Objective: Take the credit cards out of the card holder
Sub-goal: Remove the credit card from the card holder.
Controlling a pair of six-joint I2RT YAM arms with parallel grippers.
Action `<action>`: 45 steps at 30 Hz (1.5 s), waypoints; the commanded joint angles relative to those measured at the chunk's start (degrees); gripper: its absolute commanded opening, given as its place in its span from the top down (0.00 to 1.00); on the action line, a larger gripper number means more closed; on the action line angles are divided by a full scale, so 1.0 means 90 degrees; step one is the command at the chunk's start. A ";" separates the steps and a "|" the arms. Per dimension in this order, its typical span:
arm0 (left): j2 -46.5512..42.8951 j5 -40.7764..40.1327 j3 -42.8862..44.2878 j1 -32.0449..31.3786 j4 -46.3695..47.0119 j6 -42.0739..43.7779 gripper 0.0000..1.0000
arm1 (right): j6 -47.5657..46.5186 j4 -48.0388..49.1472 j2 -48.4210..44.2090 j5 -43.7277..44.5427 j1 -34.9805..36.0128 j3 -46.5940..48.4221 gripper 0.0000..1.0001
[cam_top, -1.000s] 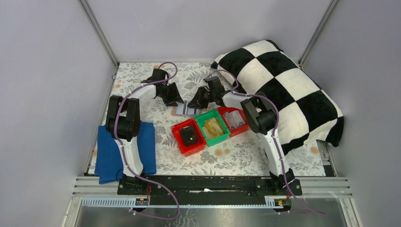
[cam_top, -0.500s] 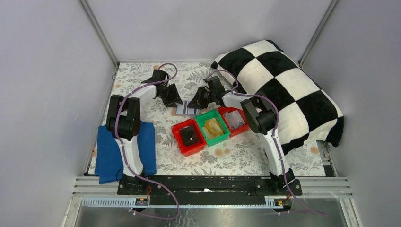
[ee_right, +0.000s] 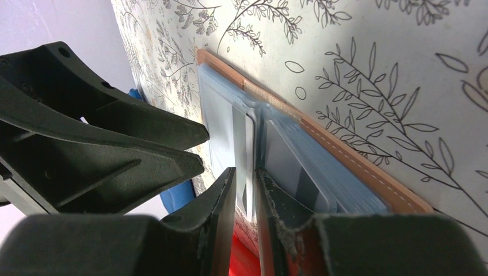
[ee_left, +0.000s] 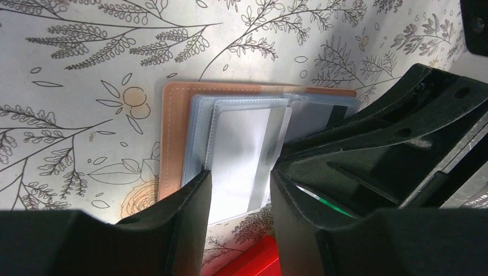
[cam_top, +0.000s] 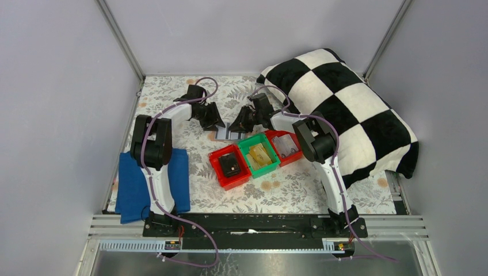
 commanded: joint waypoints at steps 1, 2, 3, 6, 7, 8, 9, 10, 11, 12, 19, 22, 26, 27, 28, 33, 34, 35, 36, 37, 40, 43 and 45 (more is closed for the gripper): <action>0.0180 0.0072 0.0091 -0.0194 -0.0067 0.0127 0.53 | 0.0023 -0.0011 0.0135 0.0015 -0.0049 -0.0030 0.74; 0.0181 0.0080 0.0096 -0.0213 -0.0068 0.0132 0.53 | 0.0043 0.0019 0.0135 0.0004 -0.0053 -0.0048 0.74; 0.0181 0.0087 0.0104 -0.0225 -0.0065 0.0133 0.53 | 0.0070 0.0054 0.0135 -0.0008 -0.0048 -0.0076 0.74; 0.0199 0.0103 0.0093 -0.0237 -0.0065 0.0128 0.54 | 0.0119 0.0142 0.0111 -0.0032 -0.0055 -0.0165 0.74; 0.0215 0.0107 0.0095 -0.0237 -0.0059 0.0119 0.54 | 0.0129 0.0186 0.0098 -0.0037 -0.0055 -0.0195 0.74; 0.0228 0.0101 0.0097 -0.0232 -0.0066 0.0114 0.54 | 0.0159 0.0226 0.0083 -0.0047 -0.0056 -0.0226 0.75; 0.0244 0.0085 0.0097 -0.0223 -0.0063 0.0100 0.54 | 0.0182 0.0289 0.0079 -0.0057 -0.0062 -0.0267 0.78; 0.0247 0.0056 0.0094 -0.0227 -0.0061 0.0088 0.54 | 0.0231 0.0397 0.0038 -0.0070 -0.0073 -0.0333 0.80; 0.0265 0.0056 0.0088 -0.0227 -0.0067 0.0068 0.54 | 0.0321 0.0554 0.0021 -0.0091 -0.0083 -0.0426 0.83; 0.0274 0.0022 0.0087 -0.0227 -0.0076 0.0049 0.54 | 0.0458 0.0887 0.0006 -0.0153 -0.0103 -0.0533 0.86; 0.0316 -0.0009 0.0075 -0.0134 -0.0106 -0.0030 0.54 | 0.1350 0.2448 0.0062 -0.0599 -0.0186 -0.1079 1.00; 0.0310 0.0003 0.0012 -0.0018 -0.0105 -0.0041 0.54 | 0.1346 0.2568 -0.0020 -0.0603 -0.0223 -0.1187 1.00; 0.0354 0.0061 -0.0042 0.0159 -0.0145 -0.0005 0.54 | 0.1201 0.2494 -0.0183 -0.0610 -0.0329 -0.1297 1.00; 0.0373 0.0075 -0.0053 0.0188 -0.0143 0.0001 0.54 | 0.1154 0.2445 -0.0208 -0.0629 -0.0355 -0.1299 1.00; 0.0381 0.0071 -0.0073 0.0206 -0.0138 0.0007 0.54 | 0.1097 0.2382 -0.0231 -0.0653 -0.0366 -0.1294 1.00; 0.0450 0.0075 -0.0079 0.0241 -0.0132 0.0030 0.54 | 0.0809 0.2033 -0.0388 -0.0651 -0.0395 -0.1277 1.00; 0.0454 0.0082 -0.0081 0.0252 -0.0135 0.0036 0.54 | 0.0745 0.1966 -0.0421 -0.0638 -0.0402 -0.1273 1.00; 0.0471 0.0077 -0.0080 0.0251 -0.0136 0.0044 0.54 | 0.0671 0.1883 -0.0454 -0.0629 -0.0410 -0.1262 1.00; 0.0472 0.0071 -0.0072 0.0257 -0.0135 0.0047 0.54 | 0.0593 0.1789 -0.0499 -0.0606 -0.0419 -0.1244 1.00; 0.0473 0.0075 -0.0072 0.0270 -0.0135 0.0051 0.54 | 0.0509 0.1697 -0.0537 -0.0585 -0.0429 -0.1213 1.00; 0.0438 0.0076 -0.0072 0.0313 -0.0135 0.0063 0.54 | 0.0218 0.1426 -0.0658 -0.0535 -0.0484 -0.1138 1.00; 0.0381 0.0061 -0.0045 0.0379 -0.0174 0.0102 0.54 | -0.0097 0.1103 -0.0808 -0.0487 -0.0557 -0.1027 1.00; 0.0332 0.0077 -0.0034 0.0437 -0.0201 0.0126 0.54 | -0.0264 0.0914 -0.0902 -0.0489 -0.0596 -0.0958 1.00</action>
